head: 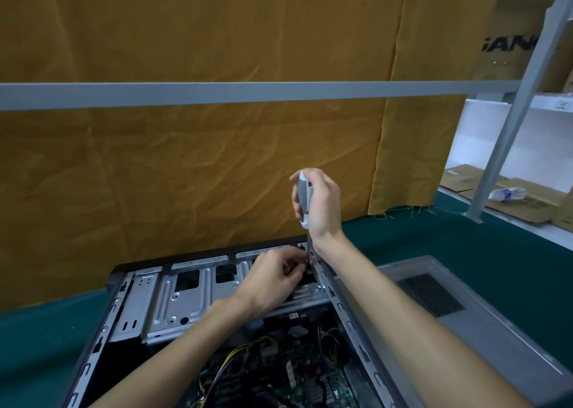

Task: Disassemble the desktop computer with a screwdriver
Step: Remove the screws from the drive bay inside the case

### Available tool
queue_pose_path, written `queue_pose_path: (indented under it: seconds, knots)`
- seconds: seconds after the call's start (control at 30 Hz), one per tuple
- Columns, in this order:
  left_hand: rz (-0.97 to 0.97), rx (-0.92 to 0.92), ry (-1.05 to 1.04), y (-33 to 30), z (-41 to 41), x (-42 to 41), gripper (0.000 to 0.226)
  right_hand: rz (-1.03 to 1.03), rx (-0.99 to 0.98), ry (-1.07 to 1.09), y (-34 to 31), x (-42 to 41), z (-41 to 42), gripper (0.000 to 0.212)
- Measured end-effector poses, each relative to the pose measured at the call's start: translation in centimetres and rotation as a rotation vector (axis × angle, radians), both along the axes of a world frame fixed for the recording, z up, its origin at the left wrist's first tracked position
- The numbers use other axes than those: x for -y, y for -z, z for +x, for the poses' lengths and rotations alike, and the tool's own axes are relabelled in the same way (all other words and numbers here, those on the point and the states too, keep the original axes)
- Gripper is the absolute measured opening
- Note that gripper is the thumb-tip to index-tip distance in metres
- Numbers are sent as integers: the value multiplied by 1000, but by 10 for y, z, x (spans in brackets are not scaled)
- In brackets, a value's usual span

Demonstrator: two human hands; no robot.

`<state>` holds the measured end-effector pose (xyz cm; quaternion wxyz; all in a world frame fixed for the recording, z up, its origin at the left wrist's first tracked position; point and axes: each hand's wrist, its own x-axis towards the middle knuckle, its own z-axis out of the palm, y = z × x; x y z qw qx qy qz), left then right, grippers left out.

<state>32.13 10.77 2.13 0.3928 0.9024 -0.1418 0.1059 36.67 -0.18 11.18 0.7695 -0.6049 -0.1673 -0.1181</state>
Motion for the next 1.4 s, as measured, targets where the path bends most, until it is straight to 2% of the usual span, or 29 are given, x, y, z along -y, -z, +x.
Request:
queue_pose_path:
  seconds: [0.17, 0.23, 0.47, 0.57, 0.7, 0.8, 1.07, 1.17, 1.3, 1.4]
  knots:
    - [-85, 52, 24, -4, 14, 9, 15, 13, 44, 92, 9, 0, 8, 58]
    - [-106, 64, 52, -1, 14, 10, 12, -13, 55, 88, 9, 2, 10, 59]
    - [-190, 36, 71, 2, 13, 11, 14, -63, -38, -336, -3, 19, 22, 42]
    - [-215, 37, 64, 3, 12, 10, 14, -92, -41, -429, -2, 18, 23, 38]
    - [-230, 44, 58, 5, 13, 7, 16, -128, -31, -350, -1, 17, 21, 35]
    - [-233, 42, 70, 3, 13, 8, 18, -67, -49, -240, 1, 24, 21, 46]
    - [-254, 32, 78, 4, 17, 8, 20, 53, -144, -353, 10, 31, 17, 69]
    - [-267, 48, 86, 4, 18, 9, 16, 111, -204, -380, 13, 26, 15, 66]
    - [-303, 61, 33, 5, 20, 8, 7, 84, -68, -281, 17, 21, 15, 67]
    - [-271, 68, 45, 4, 19, 8, 8, 90, -53, -255, 20, 18, 17, 55]
